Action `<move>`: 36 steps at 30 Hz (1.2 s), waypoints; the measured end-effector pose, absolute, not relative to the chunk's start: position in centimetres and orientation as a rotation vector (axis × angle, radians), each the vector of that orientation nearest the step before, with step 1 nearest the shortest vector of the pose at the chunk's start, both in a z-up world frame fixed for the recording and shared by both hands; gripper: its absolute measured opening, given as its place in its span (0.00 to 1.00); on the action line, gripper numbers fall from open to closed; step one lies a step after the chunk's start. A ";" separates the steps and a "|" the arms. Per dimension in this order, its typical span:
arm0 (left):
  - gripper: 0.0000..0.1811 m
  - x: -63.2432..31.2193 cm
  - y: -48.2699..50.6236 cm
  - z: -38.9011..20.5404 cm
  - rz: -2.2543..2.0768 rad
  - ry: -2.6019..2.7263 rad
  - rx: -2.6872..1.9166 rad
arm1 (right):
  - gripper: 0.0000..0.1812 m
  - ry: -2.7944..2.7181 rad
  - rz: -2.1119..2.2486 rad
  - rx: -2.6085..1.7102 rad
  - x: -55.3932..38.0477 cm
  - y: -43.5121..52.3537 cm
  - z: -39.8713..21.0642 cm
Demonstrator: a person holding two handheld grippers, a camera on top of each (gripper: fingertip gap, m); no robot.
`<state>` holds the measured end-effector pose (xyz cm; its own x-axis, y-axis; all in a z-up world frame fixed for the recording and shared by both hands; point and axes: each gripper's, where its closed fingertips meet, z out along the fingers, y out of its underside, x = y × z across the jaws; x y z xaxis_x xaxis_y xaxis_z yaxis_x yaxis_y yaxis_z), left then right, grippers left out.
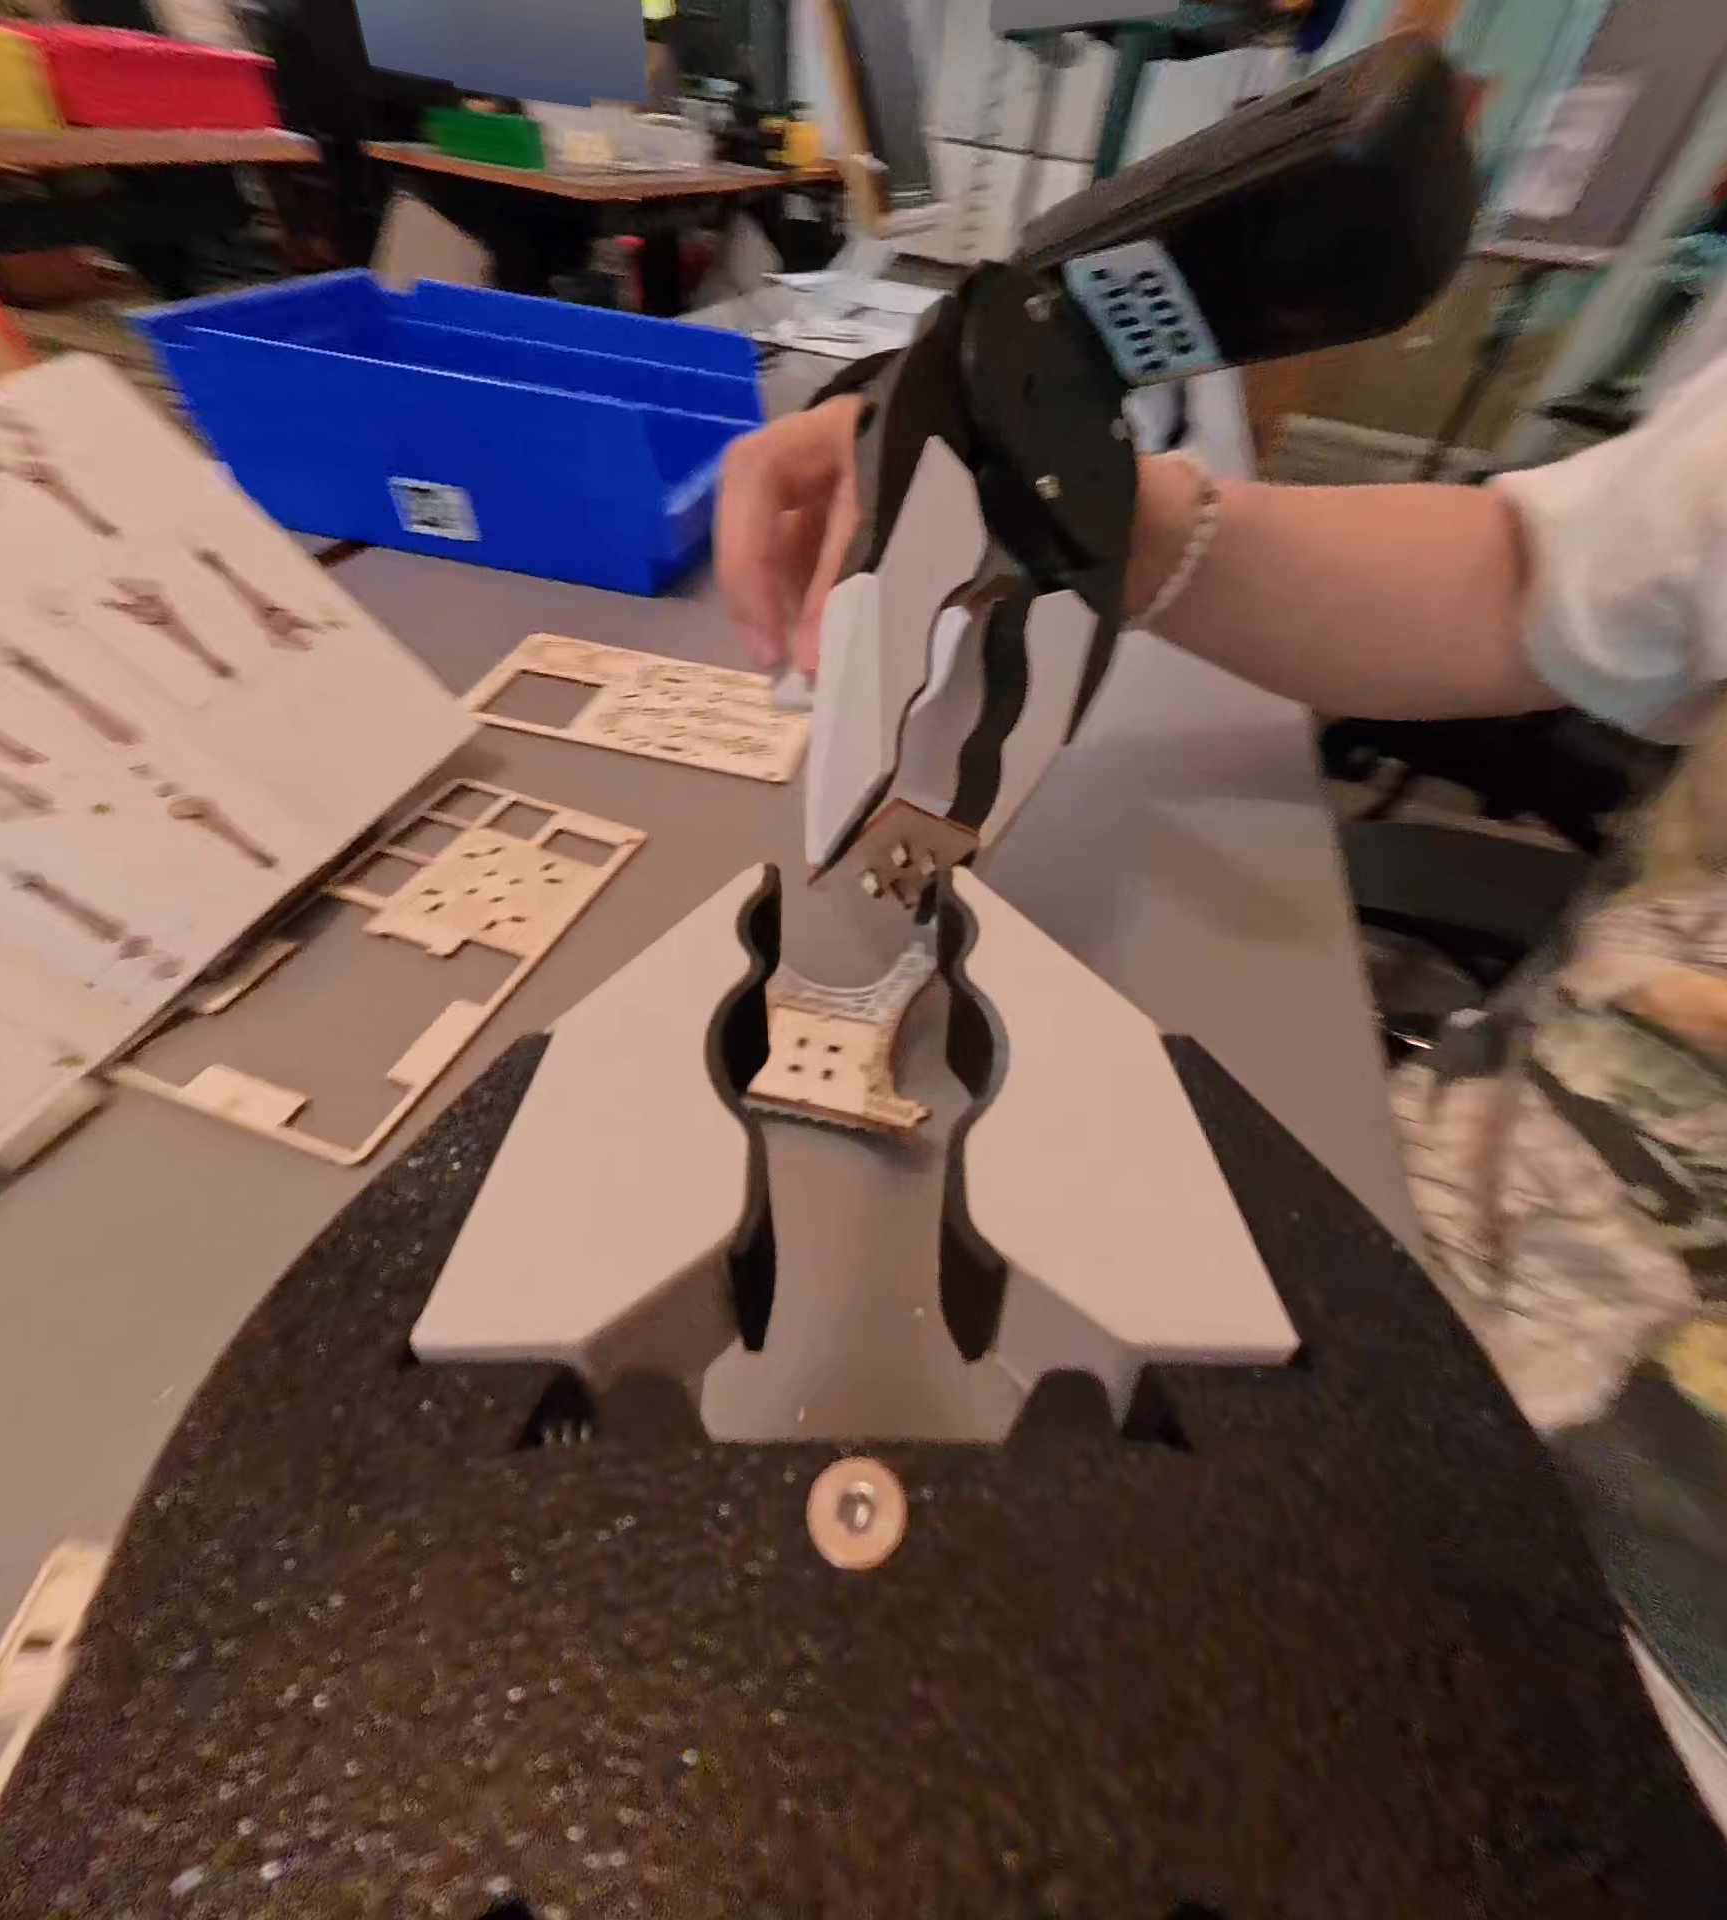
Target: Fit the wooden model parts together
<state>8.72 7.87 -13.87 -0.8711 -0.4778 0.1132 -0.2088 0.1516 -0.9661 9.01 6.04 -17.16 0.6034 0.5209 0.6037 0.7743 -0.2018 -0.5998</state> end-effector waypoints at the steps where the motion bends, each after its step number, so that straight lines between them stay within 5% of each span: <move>1: 0.14 8.4 7.6 -13.7 -1.845 2.256 -0.633 | 0.17 -1.032 -0.308 -1.843 8.7 6.0 -16.9; 12: 0.03 7.8 5.3 -11.7 -2.582 2.392 -0.446 | 0.17 -0.753 0.007 -1.506 6.2 5.4 -11.9; 21: 0.04 8.0 4.2 -12.3 -2.559 2.442 -0.359 | 0.17 -0.688 0.109 -1.430 6.4 4.8 -11.6; 26: 0.00 8.5 4.1 -13.2 -2.407 2.394 -0.310 | 0.15 -0.664 0.116 -1.474 7.3 4.8 -12.6; 28: 0.00 9.5 4.2 -13.9 -2.249 2.364 -0.363 | 0.23 -0.631 0.094 -1.513 8.2 4.8 -13.1; 36: 0.00 11.2 5.6 -17.8 -1.442 2.381 -0.384 | 0.23 -0.529 0.046 -1.621 10.8 4.4 -14.2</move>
<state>11.23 5.60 -17.77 -0.9092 -0.3923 -0.1395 -0.0580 0.4511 -0.8906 10.82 4.42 -14.21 0.8900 0.3613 0.2782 0.3077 -0.0256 -0.9511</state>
